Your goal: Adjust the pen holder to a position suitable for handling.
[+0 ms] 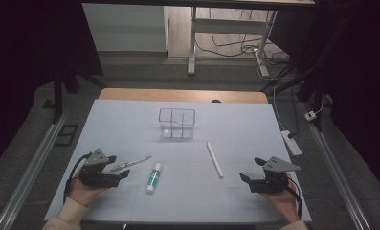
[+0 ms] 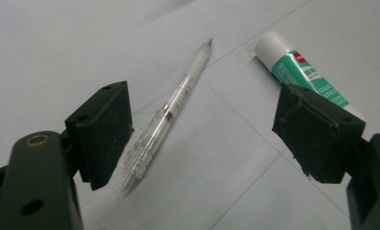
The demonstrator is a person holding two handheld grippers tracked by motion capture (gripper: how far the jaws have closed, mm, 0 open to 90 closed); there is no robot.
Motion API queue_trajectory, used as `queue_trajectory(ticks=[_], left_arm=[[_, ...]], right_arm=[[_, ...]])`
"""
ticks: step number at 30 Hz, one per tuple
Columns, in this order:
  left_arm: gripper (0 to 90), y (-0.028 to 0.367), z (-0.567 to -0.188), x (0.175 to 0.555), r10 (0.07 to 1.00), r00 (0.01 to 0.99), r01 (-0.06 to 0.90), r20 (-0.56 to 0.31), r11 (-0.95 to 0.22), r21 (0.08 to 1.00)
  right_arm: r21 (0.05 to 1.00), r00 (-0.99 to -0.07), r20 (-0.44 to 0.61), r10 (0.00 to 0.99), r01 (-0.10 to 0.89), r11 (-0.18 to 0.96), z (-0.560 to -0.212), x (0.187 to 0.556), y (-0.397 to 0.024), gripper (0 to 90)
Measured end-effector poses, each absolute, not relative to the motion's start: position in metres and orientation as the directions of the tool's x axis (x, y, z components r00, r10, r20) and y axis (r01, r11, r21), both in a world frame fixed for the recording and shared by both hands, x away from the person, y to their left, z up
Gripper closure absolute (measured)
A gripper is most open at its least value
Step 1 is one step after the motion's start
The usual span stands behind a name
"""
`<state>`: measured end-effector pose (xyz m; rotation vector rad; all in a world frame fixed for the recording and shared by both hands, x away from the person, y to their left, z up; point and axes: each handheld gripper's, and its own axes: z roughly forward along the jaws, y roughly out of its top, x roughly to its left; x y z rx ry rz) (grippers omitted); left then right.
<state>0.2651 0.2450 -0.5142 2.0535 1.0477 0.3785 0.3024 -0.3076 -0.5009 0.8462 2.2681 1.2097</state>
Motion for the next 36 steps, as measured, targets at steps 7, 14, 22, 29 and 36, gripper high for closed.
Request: queue_trajectory(ticks=[7,14,22,29,36], left_arm=[[21.0,0.245,-0.514,0.264,0.787,0.612,0.549,-0.079,-0.35,0.759],[20.8,0.245,-0.513,0.264,0.784,0.616,0.543,-0.077,-0.351,0.763],[20.8,0.245,-0.51,0.265,0.783,0.618,0.535,-0.073,-0.351,0.769],[21.6,0.247,-0.505,0.267,0.778,0.623,0.528,-0.077,-0.347,0.775],[23.5,0.246,-0.498,0.266,0.761,0.645,0.518,-0.074,-0.364,0.774]], right_arm=[[0.848,-0.726,-0.085,0.683,0.307,0.432,-0.501,0.302,-0.307,15.9],[0.858,-0.728,-0.067,0.683,0.307,0.411,-0.5,0.302,-0.308,17.5],[0.852,-0.735,-0.067,0.675,0.311,0.422,-0.499,0.304,-0.306,18.6],[0.85,-0.734,-0.059,0.677,0.319,0.42,-0.501,0.305,-0.305,18.7],[0.841,-0.738,-0.062,0.672,0.323,0.433,-0.502,0.306,-0.304,18.6]])
